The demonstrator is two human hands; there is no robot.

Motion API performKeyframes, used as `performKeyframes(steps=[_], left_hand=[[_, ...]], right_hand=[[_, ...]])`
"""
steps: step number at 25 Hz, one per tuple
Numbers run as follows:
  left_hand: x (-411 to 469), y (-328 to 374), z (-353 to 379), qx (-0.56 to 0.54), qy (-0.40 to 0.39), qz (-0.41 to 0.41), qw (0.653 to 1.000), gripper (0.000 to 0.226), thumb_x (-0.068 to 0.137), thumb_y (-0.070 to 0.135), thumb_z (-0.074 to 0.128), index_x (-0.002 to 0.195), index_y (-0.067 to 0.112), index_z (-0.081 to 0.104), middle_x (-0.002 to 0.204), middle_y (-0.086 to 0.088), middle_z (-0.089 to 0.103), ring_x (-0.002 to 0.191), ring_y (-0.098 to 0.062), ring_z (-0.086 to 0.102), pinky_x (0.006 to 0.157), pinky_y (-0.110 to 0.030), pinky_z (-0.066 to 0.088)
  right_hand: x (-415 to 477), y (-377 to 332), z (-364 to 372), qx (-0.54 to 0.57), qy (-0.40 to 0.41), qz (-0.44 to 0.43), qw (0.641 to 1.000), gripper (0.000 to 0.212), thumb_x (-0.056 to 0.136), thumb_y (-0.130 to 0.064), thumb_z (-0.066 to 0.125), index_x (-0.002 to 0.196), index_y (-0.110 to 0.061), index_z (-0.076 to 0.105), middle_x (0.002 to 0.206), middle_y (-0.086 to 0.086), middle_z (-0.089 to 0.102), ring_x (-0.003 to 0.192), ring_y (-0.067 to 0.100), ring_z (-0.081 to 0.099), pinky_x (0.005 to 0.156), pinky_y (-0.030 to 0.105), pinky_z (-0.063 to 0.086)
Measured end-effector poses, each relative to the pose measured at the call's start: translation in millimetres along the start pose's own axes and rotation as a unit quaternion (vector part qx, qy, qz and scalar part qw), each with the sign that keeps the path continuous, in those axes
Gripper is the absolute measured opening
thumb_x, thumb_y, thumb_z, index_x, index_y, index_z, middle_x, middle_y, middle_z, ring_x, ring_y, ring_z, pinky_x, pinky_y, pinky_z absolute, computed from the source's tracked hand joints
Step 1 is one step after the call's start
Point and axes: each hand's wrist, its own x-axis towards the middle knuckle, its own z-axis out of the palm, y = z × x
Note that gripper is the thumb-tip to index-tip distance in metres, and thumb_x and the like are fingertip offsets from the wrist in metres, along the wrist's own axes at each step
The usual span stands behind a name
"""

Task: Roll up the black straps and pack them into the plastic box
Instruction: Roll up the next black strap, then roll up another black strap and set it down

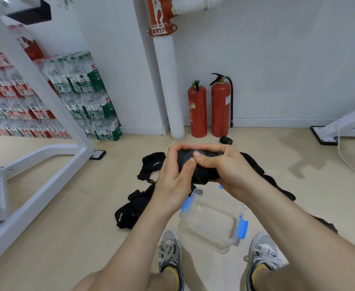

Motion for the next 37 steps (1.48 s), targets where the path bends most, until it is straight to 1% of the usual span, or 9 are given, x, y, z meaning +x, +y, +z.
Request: performKeyframes(steps=[6, 11, 15, 21, 25, 29, 32, 34, 37], left_hand=[[-2.6, -3.6, 9.9, 0.041, 0.065, 0.04, 0.996, 0.016, 0.081, 0.042, 0.039, 0.09, 0.053, 0.046, 0.089, 0.016, 0.058, 0.085, -0.008, 0.056, 0.071, -0.026, 0.045], [-16.5, -9.5, 6.5, 0.0, 0.034, -0.21, 0.977, 0.016, 0.094, 0.028, 0.038, 0.089, 0.029, 0.053, 0.079, -0.005, 0.057, 0.061, -0.02, 0.05, 0.044, -0.025, 0.035], [-33.0, -12.6, 0.2, 0.047, -0.03, -0.443, 0.895, 0.024, 0.096, 0.032, 0.037, 0.094, 0.019, 0.057, 0.075, -0.01, 0.06, 0.04, -0.017, 0.043, 0.04, -0.019, 0.023], [-8.0, -69.7, 24.3, -0.079, 0.05, -0.537, 0.838, 0.03, 0.097, 0.039, 0.046, 0.105, 0.014, 0.059, 0.082, -0.013, 0.065, 0.044, -0.018, 0.052, 0.035, -0.02, 0.036], [33.1, -115.8, 42.7, -0.198, 0.091, -0.545, 0.81, 0.03, 0.099, 0.035, 0.049, 0.113, 0.011, 0.059, 0.099, -0.017, 0.064, 0.063, -0.024, 0.059, 0.046, -0.025, 0.052], [103.0, -170.2, 50.7, -0.322, 0.135, -0.469, 0.811, 0.033, 0.1, 0.031, 0.05, 0.126, 0.012, 0.056, 0.119, -0.017, 0.063, 0.093, -0.029, 0.065, 0.056, -0.03, 0.058], [145.7, -234.2, 53.2, -0.292, 0.156, -0.414, 0.848, 0.043, 0.1, 0.027, 0.049, 0.141, 0.018, 0.043, 0.117, -0.013, 0.066, 0.099, -0.024, 0.067, 0.077, -0.034, 0.059], [151.1, -283.2, 55.3, -0.219, 0.141, -0.415, 0.872, 0.054, 0.096, 0.014, 0.049, 0.148, 0.015, 0.034, 0.115, -0.011, 0.066, 0.104, -0.021, 0.068, 0.095, -0.036, 0.054], [140.1, -351.4, 60.0, -0.012, 0.091, -0.424, 0.901, 0.049, 0.091, -0.002, 0.047, 0.137, 0.013, 0.051, 0.116, -0.01, 0.066, 0.101, -0.023, 0.066, 0.096, -0.037, 0.054]], right_hand=[[-2.7, -1.3, 3.1, -0.017, 0.002, 0.016, 1.0, 0.016, 0.091, -0.004, 0.065, 0.101, -0.008, 0.076, 0.093, 0.014, 0.075, 0.078, 0.019, 0.072, 0.065, 0.026, 0.059], [0.7, 21.0, 7.1, -0.174, -0.026, 0.138, 0.975, 0.026, 0.099, -0.029, 0.056, 0.103, -0.008, 0.072, 0.093, 0.018, 0.072, 0.076, 0.025, 0.07, 0.056, 0.032, 0.059], [-4.3, 48.0, 3.6, -0.235, -0.126, 0.276, 0.923, 0.035, 0.101, -0.04, 0.049, 0.104, -0.009, 0.064, 0.096, 0.017, 0.068, 0.066, 0.025, 0.068, 0.058, 0.033, 0.059], [20.6, 92.2, -16.4, -0.135, -0.026, 0.256, 0.957, 0.02, 0.093, -0.026, 0.063, 0.107, -0.014, 0.057, 0.105, 0.008, 0.066, 0.095, 0.023, 0.066, 0.08, 0.037, 0.06], [70.4, 120.7, -32.0, -0.041, 0.085, 0.29, 0.952, 0.006, 0.093, -0.012, 0.059, 0.098, -0.009, 0.06, 0.108, 0.017, 0.066, 0.097, 0.031, 0.066, 0.091, 0.04, 0.057], [135.1, 146.1, -39.2, 0.032, 0.138, 0.21, 0.967, 0.038, 0.093, 0.002, 0.053, 0.13, -0.002, 0.05, 0.132, 0.026, 0.057, 0.106, 0.033, 0.065, 0.093, 0.04, 0.053], [178.4, 174.5, -47.1, -0.095, 0.093, 0.114, 0.985, 0.068, 0.088, 0.009, 0.051, 0.15, -0.013, 0.032, 0.15, -0.002, 0.043, 0.138, 0.019, 0.044, 0.108, 0.034, 0.042], [196.6, 210.0, -60.1, -0.202, 0.032, 0.099, 0.974, 0.069, 0.087, 0.004, 0.051, 0.149, -0.022, 0.034, 0.139, -0.006, 0.048, 0.131, 0.013, 0.047, 0.099, 0.025, 0.041], [218.0, 276.6, -83.1, -0.43, -0.078, 0.118, 0.892, 0.061, 0.089, -0.008, 0.052, 0.147, -0.02, 0.037, 0.14, 0.003, 0.049, 0.129, 0.022, 0.046, 0.1, 0.03, 0.041]])
